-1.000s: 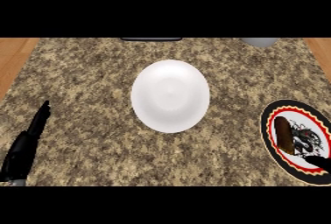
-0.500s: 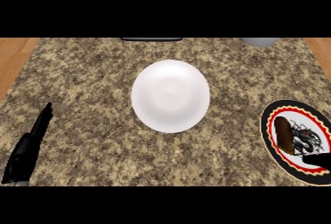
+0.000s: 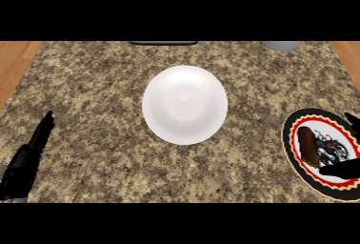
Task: Pick the sweet potato from the plate and place it in the plate
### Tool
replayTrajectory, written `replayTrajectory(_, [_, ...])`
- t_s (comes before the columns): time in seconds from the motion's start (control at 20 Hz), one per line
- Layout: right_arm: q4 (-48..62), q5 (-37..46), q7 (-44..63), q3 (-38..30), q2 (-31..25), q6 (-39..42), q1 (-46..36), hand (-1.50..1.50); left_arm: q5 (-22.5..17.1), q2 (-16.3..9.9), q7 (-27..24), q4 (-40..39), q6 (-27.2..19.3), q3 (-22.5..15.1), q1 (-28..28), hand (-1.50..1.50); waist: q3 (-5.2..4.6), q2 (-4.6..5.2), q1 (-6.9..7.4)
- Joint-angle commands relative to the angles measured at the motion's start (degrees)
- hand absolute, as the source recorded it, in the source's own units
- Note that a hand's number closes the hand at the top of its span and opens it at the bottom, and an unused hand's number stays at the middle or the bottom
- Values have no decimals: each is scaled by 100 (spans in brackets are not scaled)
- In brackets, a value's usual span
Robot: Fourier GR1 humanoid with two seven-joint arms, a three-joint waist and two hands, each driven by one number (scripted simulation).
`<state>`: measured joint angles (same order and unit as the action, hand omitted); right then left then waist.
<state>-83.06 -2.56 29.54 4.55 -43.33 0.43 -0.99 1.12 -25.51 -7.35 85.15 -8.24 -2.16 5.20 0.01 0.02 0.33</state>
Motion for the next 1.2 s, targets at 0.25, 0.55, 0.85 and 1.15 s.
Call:
replayTrajectory(0.25, [1086, 449, -241, -225, 505, 925, -732, -150, 415, 368, -38, -79, 64, 171, -42, 0, 0, 0, -3])
replayTrajectory(0.55, [1482, 1104, -454, -235, 1131, 739, -778, -150, 501, 448, -114, -195, 379, 396, 22, 0, 0, -2, -12])
replayTrajectory(0.85, [1784, 1440, -724, -569, 1436, 811, -917, -150, 741, 592, -57, -76, 488, 621, -73, 0, 0, -2, -16])
replayTrajectory(1.15, [1938, 1498, -1696, -821, 1384, 835, -552, 150, 701, 735, 26, 603, 650, 623, 466, 0, 0, -8, -16])
